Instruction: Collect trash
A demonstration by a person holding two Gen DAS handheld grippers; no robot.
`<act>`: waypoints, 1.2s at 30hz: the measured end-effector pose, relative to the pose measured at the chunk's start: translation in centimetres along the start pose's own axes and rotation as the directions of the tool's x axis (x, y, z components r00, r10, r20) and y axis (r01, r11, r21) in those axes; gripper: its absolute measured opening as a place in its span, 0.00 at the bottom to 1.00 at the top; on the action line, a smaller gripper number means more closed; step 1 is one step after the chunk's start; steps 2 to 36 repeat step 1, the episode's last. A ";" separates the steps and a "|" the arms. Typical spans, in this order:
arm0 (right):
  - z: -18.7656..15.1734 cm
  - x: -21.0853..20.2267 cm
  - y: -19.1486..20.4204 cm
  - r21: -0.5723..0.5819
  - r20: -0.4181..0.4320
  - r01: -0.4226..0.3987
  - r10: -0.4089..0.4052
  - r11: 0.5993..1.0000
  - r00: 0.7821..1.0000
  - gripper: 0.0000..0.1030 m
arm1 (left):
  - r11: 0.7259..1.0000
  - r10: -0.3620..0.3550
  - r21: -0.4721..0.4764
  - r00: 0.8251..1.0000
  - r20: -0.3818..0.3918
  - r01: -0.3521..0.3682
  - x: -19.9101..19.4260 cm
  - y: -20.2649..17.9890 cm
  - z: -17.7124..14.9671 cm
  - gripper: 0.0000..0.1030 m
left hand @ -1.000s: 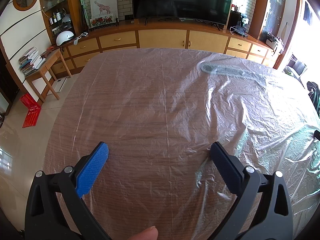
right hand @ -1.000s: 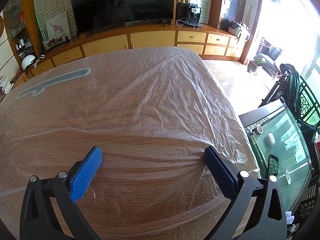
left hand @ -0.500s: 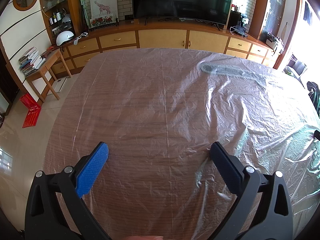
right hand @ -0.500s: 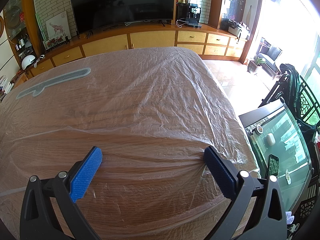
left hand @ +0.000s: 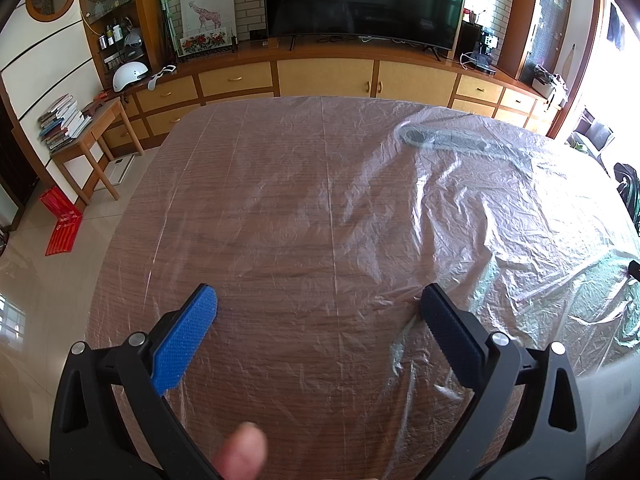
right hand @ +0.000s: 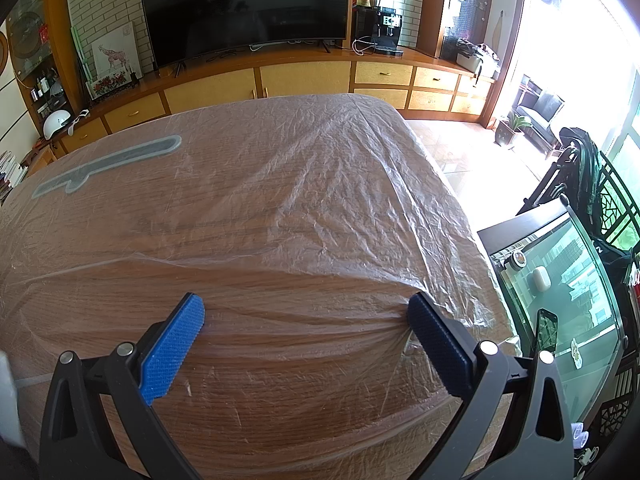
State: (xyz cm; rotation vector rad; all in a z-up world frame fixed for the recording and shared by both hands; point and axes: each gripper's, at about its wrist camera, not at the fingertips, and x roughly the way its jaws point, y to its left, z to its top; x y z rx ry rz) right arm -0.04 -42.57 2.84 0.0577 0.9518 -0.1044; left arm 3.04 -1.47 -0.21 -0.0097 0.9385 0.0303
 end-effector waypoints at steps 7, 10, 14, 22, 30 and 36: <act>0.0 0.0 0.0 0.000 0.000 0.000 0.000 1.000 1.000 0.96 | 1.000 0.000 0.000 1.000 0.000 0.000 0.0 0.0 0.0 0.99; 0.0 0.0 0.0 0.000 0.000 0.000 0.000 1.000 1.000 0.96 | 1.000 0.000 0.000 1.000 0.000 0.000 0.0 0.0 0.0 0.99; 0.0 0.0 0.0 0.000 0.000 0.000 0.000 1.000 1.000 0.96 | 1.000 0.000 0.000 1.000 0.000 0.000 0.0 0.0 0.0 0.99; 0.0 0.0 0.0 0.000 0.000 0.000 0.000 1.000 1.000 0.96 | 1.000 0.000 0.000 1.000 0.000 0.000 0.0 0.0 0.0 0.99; 0.0 0.0 0.0 0.000 0.000 0.000 0.000 1.000 1.000 0.96 | 1.000 0.000 0.000 1.000 0.000 0.000 0.0 0.0 0.0 0.99; 0.0 0.0 0.0 0.000 0.000 0.000 0.000 1.000 1.000 0.96 | 1.000 0.000 0.000 1.000 0.000 0.000 0.0 0.0 0.0 0.99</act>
